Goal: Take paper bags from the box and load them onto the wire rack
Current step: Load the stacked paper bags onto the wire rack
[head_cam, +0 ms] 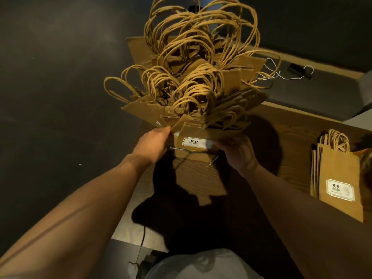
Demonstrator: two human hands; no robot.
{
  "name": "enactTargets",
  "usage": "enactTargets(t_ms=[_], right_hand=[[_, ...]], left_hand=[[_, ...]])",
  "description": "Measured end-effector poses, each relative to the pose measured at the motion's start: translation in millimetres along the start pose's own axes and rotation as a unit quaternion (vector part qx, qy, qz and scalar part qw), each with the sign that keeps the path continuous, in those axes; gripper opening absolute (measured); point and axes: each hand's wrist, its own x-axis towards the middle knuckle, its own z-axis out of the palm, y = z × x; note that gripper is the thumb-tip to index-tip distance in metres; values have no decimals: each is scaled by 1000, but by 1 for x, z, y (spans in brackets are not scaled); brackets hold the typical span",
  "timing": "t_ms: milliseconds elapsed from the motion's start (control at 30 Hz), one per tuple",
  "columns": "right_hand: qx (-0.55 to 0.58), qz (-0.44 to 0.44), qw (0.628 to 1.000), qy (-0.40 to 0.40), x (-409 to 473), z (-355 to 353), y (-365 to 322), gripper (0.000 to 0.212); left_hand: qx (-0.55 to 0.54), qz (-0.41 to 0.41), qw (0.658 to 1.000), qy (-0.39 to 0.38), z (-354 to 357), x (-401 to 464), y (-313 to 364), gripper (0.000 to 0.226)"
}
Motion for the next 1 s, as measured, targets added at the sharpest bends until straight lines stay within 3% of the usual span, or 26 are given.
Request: enactTargets(t_ms=[67,167,367,467,533,667,800,900,1000], right_hand=[[-112,44,992,-46,3,4,5,35],[-191,35,978,-80,3,11,6,35],[-133,33,990,-42,-5,12,2,27],[-87,38,995,0,-5,10,1,25],[-78,35,996,1,-5,10,2,26],[-109,64,992,0,-6,12,4,29],[-69,97,993,-8,-7,6,8,29],[-82,105,989,-58,-6,0,10,33],[-90,136,985,-64,-6,-5,9,26]], left_hand=[[90,-13,996,-21,0,-1,8,47],[105,-20,994,-13,-1,-3,13,42],[-122,-11,990,67,-1,-9,6,17],[-108,41,986,117,0,-11,3,20],[-72,27,993,88,1,-9,3,34],[-28,-113,993,7,0,-16,12,38],[61,-205,977,13,-11,-26,29,33],[72,-176,982,-20,-14,-29,46,45],[-70,-120,973,-184,-5,-30,63,31]])
